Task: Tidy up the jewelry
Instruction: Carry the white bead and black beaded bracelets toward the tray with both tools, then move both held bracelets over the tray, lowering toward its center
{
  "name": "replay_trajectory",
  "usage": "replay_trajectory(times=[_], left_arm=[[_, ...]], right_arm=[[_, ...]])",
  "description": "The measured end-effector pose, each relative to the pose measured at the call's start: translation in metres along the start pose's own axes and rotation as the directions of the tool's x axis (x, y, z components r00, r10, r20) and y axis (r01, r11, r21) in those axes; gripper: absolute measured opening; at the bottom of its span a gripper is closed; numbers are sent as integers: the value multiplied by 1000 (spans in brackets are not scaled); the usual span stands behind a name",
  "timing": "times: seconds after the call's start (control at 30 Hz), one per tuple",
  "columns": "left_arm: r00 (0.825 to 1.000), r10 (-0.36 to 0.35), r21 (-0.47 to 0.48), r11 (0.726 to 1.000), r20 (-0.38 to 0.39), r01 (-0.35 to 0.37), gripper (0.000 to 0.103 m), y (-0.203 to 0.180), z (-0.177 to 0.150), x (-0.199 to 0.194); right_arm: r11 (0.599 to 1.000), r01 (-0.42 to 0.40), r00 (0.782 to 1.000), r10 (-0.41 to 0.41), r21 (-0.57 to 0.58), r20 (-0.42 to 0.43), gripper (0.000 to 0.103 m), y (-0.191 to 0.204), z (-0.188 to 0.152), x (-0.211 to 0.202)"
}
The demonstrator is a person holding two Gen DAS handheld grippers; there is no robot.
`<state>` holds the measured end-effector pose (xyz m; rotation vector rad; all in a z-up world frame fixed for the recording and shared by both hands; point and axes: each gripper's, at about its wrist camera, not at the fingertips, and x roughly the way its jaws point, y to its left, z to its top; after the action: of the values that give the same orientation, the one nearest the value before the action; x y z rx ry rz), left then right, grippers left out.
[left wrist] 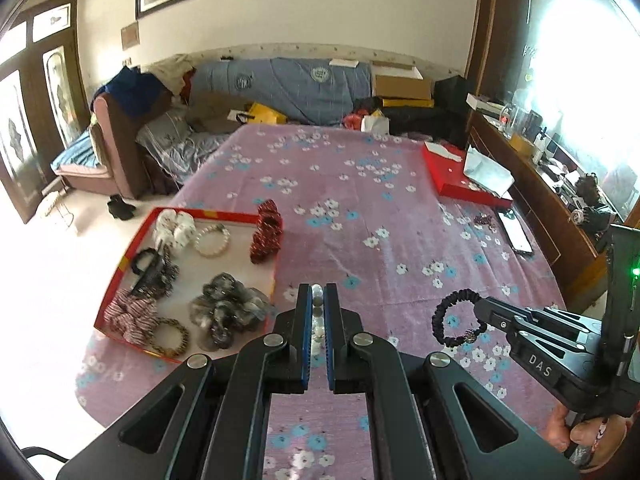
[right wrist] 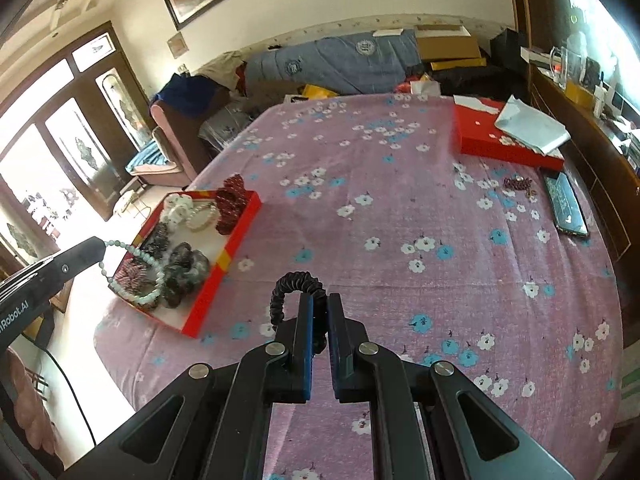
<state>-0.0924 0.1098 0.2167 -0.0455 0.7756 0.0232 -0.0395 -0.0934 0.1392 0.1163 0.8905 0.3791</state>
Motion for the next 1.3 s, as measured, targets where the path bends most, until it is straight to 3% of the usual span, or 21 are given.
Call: replay_trajectory(times=[0.2,0.53,0.83,1.3], left_arm=[[999,-4,-33,999,50,6,5,21,9,-25],[993,74,-55,996,90,-69,5,53,16,-56],[993,98,-28,995,58,-97,5,74,17,-41],[998,69,-9,998,3,-69,5,141,31,-9]], right_arm=[[999,-26,999,27,-23,40,8,13,2,-15],[993,-100,993,103,-57,51,8,40,5,-17],[989,-124,991,128,-86,40,8,75,15,-1],[988,-131,991,131,-80,-7,8,138,36,49]])
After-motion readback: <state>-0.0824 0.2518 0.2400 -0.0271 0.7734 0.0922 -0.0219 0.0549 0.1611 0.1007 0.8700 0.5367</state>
